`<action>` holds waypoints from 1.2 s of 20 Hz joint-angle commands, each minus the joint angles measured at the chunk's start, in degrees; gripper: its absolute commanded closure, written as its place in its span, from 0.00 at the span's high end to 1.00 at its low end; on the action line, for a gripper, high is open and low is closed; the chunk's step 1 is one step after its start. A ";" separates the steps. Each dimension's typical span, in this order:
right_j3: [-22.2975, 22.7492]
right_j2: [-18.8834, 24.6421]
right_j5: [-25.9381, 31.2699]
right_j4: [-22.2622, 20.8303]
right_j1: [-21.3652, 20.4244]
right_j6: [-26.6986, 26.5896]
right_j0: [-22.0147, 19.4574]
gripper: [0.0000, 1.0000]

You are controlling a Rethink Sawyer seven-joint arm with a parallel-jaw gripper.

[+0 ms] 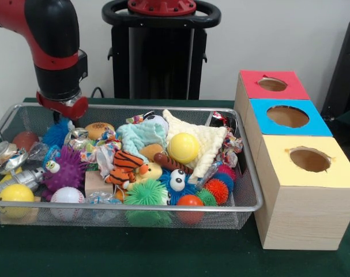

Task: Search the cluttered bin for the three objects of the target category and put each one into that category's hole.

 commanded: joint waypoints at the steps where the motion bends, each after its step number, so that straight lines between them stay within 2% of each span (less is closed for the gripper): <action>1: -3.04 4.80 9.28 -1.84 -1.13 -0.70 0.81 1.00; 8: -3.22 2.96 10.23 -2.96 2.16 0.28 1.69 1.00; 13: -3.91 2.89 6.71 -2.31 4.18 2.47 1.57 1.00; 16: -4.54 2.97 2.65 -1.79 4.46 4.32 1.81 1.00; 24: -5.06 4.98 -4.80 -2.77 4.53 4.25 0.92 1.00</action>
